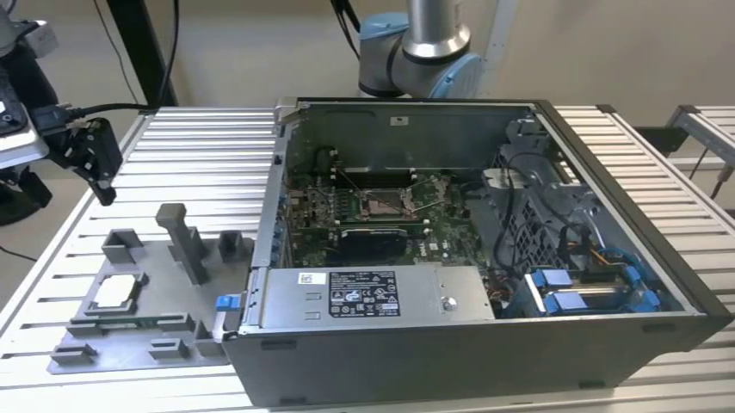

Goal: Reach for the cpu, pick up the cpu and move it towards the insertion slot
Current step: 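Pick up the cpu and move it towards the insertion slot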

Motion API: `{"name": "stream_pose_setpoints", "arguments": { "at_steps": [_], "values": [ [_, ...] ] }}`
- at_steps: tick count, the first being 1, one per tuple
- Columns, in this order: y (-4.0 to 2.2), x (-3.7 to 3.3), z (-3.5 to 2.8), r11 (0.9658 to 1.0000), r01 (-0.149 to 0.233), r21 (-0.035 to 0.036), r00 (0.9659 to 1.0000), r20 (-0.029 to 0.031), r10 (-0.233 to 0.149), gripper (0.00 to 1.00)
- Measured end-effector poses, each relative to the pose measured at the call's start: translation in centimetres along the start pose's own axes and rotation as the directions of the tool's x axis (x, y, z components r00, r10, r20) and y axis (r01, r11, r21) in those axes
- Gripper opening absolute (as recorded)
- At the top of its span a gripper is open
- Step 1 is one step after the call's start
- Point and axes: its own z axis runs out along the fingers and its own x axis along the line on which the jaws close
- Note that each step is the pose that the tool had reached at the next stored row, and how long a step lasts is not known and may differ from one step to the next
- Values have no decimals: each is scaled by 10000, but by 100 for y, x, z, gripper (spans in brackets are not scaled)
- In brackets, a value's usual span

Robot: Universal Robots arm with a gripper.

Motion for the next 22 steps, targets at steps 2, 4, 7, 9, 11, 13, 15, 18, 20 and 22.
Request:
{"name": "stream_pose_setpoints", "arguments": {
  "at_steps": [2,4,7,9,11,13,15,18,20,22],
  "values": [
    [0,0,1,10000,0,0,10000,1,0,100],
    [0,0,2,10000,0,-1,10000,2,0,100],
    [0,0,12,10000,0,-3,10000,4,0,100],
    [-1,0,24,10000,0,-1,10000,2,0,100],
    [-2,0,43,10000,0,-2,10000,3,0,100],
    [-3,0,67,10000,-1,-2,10000,1,1,100],
    [-4,0,98,10000,-1,-1,10000,0,1,100],
    [-8,1,154,10000,-2,-1,10000,0,2,100],
    [-16,0,190,10000,-1,-2,10000,1,1,100],
    [-24,3,226,10000,-1,-1,10000,1,1,100]
  ]
}}
